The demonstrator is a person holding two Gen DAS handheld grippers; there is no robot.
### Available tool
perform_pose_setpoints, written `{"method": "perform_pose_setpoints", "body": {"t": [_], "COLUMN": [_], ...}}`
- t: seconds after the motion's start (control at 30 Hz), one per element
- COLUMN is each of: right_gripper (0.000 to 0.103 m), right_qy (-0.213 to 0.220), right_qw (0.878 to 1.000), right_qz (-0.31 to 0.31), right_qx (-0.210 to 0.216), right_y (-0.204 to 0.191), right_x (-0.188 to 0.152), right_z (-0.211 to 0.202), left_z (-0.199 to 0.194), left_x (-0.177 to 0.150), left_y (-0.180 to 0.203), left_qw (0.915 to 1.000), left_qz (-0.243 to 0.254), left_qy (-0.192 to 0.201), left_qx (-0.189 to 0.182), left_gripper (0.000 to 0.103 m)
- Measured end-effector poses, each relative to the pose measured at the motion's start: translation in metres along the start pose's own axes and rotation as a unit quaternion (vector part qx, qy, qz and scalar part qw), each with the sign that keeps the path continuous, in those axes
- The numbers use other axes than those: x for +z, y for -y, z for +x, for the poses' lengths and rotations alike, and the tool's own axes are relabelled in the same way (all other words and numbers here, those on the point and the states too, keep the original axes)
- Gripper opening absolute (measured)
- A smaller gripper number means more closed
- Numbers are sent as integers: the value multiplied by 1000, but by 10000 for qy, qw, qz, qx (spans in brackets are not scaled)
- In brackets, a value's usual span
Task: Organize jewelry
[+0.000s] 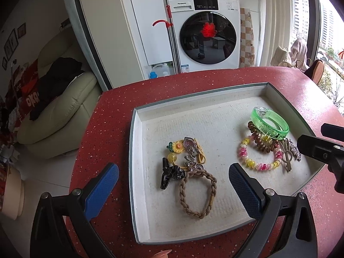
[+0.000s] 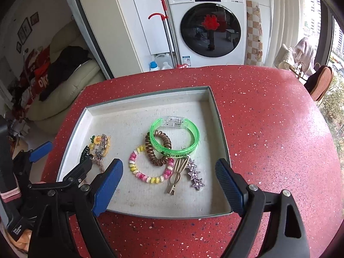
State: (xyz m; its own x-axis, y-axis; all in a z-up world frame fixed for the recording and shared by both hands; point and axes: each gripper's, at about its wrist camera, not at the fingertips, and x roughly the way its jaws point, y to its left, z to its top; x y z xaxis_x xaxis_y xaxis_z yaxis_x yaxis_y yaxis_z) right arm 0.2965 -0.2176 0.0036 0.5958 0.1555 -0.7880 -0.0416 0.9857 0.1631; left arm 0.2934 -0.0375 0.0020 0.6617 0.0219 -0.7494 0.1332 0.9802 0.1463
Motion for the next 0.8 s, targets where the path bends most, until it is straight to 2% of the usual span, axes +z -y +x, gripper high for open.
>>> {"method": "perform_pose_setpoints", "body": {"t": [0.17,0.37,0.5,0.6,0.8], "right_gripper": [90,90,90,90,90], "right_qy": [-87,23,75,118,228], "right_qw": [10000,9999,9998,9997,9992], "right_qz": [-33,-115,-123,-108,-170], "right_qx": [-10,-97,-136,-177,-277], "right_y": [-1,-8,-10,-11,-15], "right_x": [-8,-21,-32,-41,-61], "right_z": [-8,-22,-29,-34,-45], "left_z": [-14,-34,-45,-52,-63], "left_x": [-8,-23,-36,-46,-67], "left_y": [-4,-9,-10,-10,-11], "left_qw": [10000,9995,9993,9990,9989], "left_qz": [-58,-233,-266,-289,-428], "left_qy": [71,190,249,256,158], "left_qx": [16,4,130,208,119], "left_gripper": [103,103,103,103,103]}}
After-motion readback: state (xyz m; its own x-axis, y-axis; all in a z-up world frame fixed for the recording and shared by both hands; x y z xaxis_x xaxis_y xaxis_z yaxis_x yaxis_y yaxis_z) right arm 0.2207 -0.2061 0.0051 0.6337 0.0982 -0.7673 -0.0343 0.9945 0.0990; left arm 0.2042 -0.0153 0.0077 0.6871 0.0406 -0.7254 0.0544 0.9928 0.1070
